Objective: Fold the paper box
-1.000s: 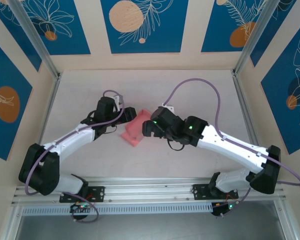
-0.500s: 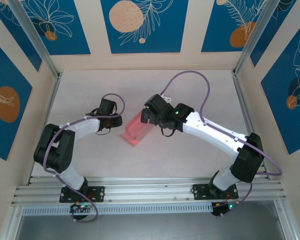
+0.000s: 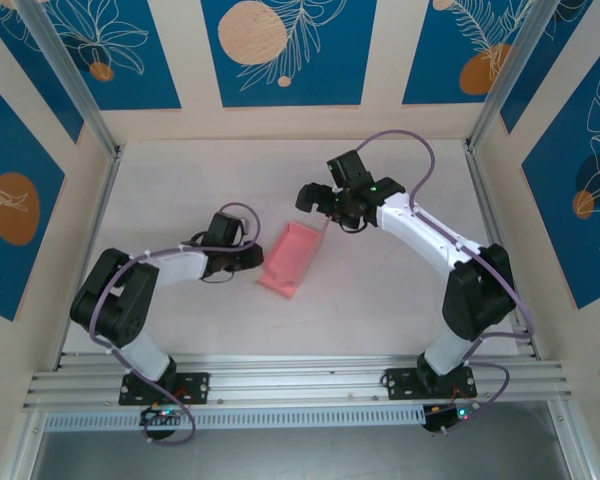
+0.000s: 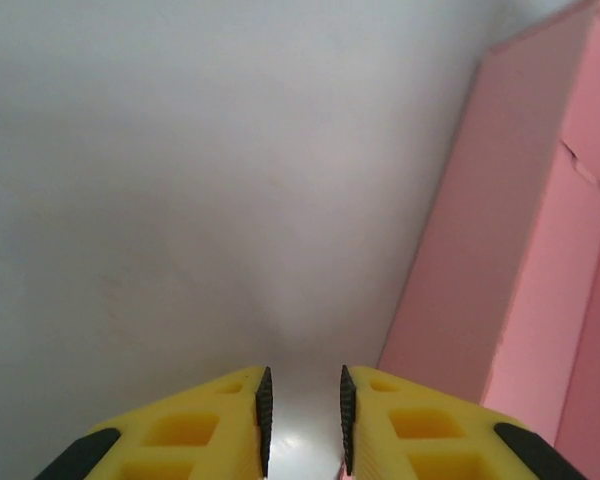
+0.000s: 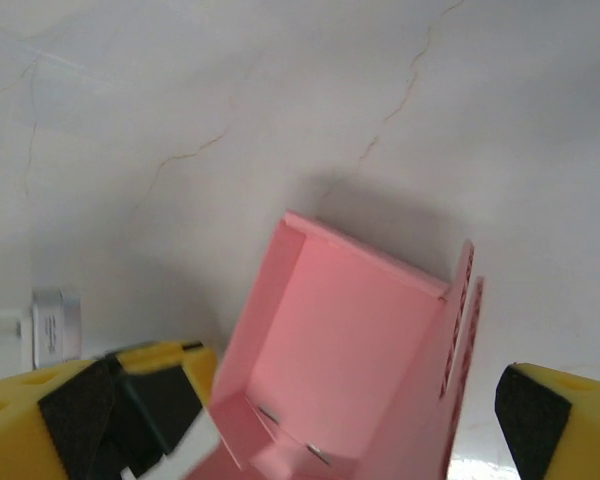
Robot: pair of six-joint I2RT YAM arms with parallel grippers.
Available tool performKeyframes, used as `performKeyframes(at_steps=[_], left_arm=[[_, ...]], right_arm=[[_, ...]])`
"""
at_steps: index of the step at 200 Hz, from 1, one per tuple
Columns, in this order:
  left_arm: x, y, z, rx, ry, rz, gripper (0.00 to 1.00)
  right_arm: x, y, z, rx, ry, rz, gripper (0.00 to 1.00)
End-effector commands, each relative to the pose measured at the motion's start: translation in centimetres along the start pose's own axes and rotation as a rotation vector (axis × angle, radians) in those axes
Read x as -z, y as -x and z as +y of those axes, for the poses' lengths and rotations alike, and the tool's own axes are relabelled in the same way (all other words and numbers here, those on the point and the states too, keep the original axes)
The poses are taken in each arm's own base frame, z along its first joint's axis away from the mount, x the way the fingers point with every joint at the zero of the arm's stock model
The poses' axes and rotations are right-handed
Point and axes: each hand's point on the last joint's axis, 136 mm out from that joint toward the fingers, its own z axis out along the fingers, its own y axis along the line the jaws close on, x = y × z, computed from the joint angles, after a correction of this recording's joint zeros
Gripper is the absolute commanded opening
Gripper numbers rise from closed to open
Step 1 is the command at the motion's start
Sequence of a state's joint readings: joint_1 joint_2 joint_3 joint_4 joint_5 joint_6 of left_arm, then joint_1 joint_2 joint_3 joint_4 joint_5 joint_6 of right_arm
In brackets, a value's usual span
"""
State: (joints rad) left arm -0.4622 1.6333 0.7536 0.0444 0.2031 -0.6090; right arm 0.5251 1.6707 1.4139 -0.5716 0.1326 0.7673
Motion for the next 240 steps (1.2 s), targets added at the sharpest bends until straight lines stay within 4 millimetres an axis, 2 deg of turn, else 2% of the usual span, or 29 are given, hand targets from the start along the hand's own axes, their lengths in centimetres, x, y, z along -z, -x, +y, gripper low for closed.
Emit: performKeyframes(at_steps=[1, 46, 65, 88, 106, 119, 136, 146, 163, 184, 202, 219, 240], left_arm=[[1.0, -0.9, -3.2, 0.046, -0.113, -0.023, 0.26], [1.9, -2.8, -7.9, 0.038, -0.244, -0.046, 0.29], [2.6, -2.7, -8.0, 0.017, -0.228, -0.064, 0.32], [4.6, -1.0, -5.8, -0.087, -0.079, -0.144, 0.35], [6.2, 1.7, -4.5, -0.213, 0.015, -0.198, 0.41], [6.6, 3.9, -4.6, -0.336, 0.025, -0.215, 0.45], [5.8, 5.9, -4.5, -0.502, 0.033, -0.191, 0.45], [4.9, 6.4, -4.9, -0.601, 0.012, -0.162, 0.45], [3.0, 5.9, -5.9, -0.722, -0.063, -0.081, 0.43], [1.9, 5.6, -6.8, -0.777, -0.127, -0.063, 0.43], [1.4, 5.5, -6.9, -0.801, -0.140, -0.062, 0.43], [0.8, 5.4, -7.3, -0.807, -0.156, -0.059, 0.43], [-0.2, 4.9, -7.5, -0.828, -0.152, -0.036, 0.43]], right_arm=[[0.1, 1.3, 2.6, 0.024, 0.157, 0.043, 1.00], [-1.5, 4.5, 3.3, 0.007, 0.273, 0.094, 1.00], [-1.5, 6.4, 2.8, 0.005, 0.268, 0.092, 1.00], [0.6, 9.0, 1.2, 0.009, 0.210, 0.034, 1.00], [3.4, 10.4, -0.4, 0.012, 0.137, -0.040, 1.00], [5.7, 10.6, -1.9, 0.000, 0.076, -0.097, 1.00], [8.5, 9.3, -3.6, -0.019, 0.015, -0.157, 0.99], [9.9, 8.0, -4.6, -0.034, -0.013, -0.183, 0.97], [12.0, 5.1, -6.5, -0.065, -0.066, -0.217, 0.96], [14.6, 1.1, -9.2, -0.114, -0.137, -0.248, 0.94], [16.1, -2.8, -10.8, -0.165, -0.155, -0.255, 0.90], [16.6, -6.4, -11.8, -0.202, -0.161, -0.230, 0.87], [17.2, -9.7, -12.7, -0.220, -0.192, -0.200, 0.86]])
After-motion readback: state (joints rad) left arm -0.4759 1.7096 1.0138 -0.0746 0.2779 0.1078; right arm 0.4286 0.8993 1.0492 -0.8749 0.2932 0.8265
